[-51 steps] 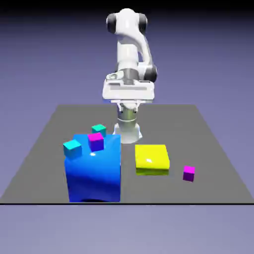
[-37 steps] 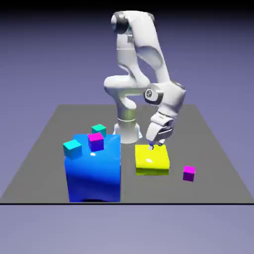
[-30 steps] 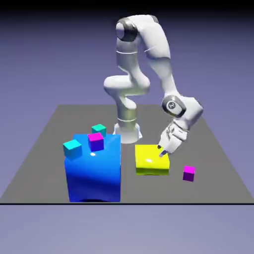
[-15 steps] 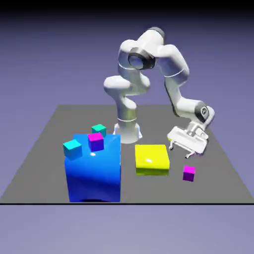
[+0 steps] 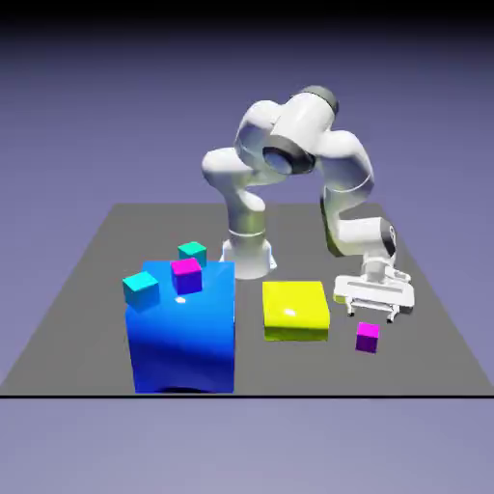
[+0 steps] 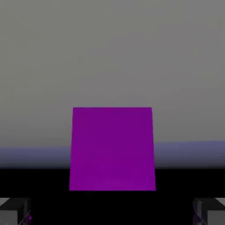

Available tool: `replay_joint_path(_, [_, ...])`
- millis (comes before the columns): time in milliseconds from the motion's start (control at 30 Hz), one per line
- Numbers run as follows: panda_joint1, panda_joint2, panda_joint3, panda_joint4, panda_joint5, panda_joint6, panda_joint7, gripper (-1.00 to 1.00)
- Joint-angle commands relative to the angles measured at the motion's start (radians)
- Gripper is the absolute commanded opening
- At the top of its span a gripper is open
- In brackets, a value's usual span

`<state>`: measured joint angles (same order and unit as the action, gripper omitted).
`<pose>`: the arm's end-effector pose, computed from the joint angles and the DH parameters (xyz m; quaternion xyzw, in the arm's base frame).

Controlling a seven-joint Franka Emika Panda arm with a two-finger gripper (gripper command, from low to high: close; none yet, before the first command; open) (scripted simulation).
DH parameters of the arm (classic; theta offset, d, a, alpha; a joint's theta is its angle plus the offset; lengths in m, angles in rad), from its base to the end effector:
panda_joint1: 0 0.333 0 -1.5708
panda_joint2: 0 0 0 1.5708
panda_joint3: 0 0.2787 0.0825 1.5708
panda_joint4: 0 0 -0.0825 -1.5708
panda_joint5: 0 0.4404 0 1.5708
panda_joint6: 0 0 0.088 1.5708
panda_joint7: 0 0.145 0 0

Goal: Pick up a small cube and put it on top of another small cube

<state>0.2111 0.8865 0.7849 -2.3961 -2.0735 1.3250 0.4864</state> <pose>0.2579 0.3379 -0.0198 0.4094 0.6762 0.1471 0.5945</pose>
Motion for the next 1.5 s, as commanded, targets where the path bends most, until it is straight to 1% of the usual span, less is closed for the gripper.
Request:
replay_joint_path(0, [-0.006,0.017,-0.036,0.022,-0.041,0.02,-0.005,0.0])
replay_joint_path(33, [-0.007,0.02,-0.041,0.025,-0.047,0.022,-0.005,0.0])
replay_joint_path(67, [-0.007,0.02,-0.041,0.025,-0.047,0.022,-0.005,-1.0])
replay_joint_path(100, [-0.007,0.02,-0.041,0.025,-0.047,0.022,-0.005,-1.0])
replay_joint_path(200, [0.011,-0.032,0.068,-0.041,0.077,-0.037,0.009,-1.0])
replay_joint_path(300, [-0.092,-0.132,0.142,-0.046,0.142,0.067,0.072,-1.0])
replay_joint_path(700, [-0.189,-0.523,-0.294,0.146,0.602,0.307,-0.124,-1.0])
replay_joint_path(1133, [-0.139,-0.738,-0.765,0.318,0.927,0.377,-0.377,-1.0])
replay_joint_path(1333, [0.031,-0.639,-0.981,0.361,0.913,0.23,-0.532,-1.0])
replay_joint_path(1367, [0.031,-0.639,-0.981,0.361,0.913,0.23,-0.532,-1.0])
replay_joint_path(1467, [-0.027,-0.615,-1.023,0.306,0.857,0.336,-0.486,-1.0])
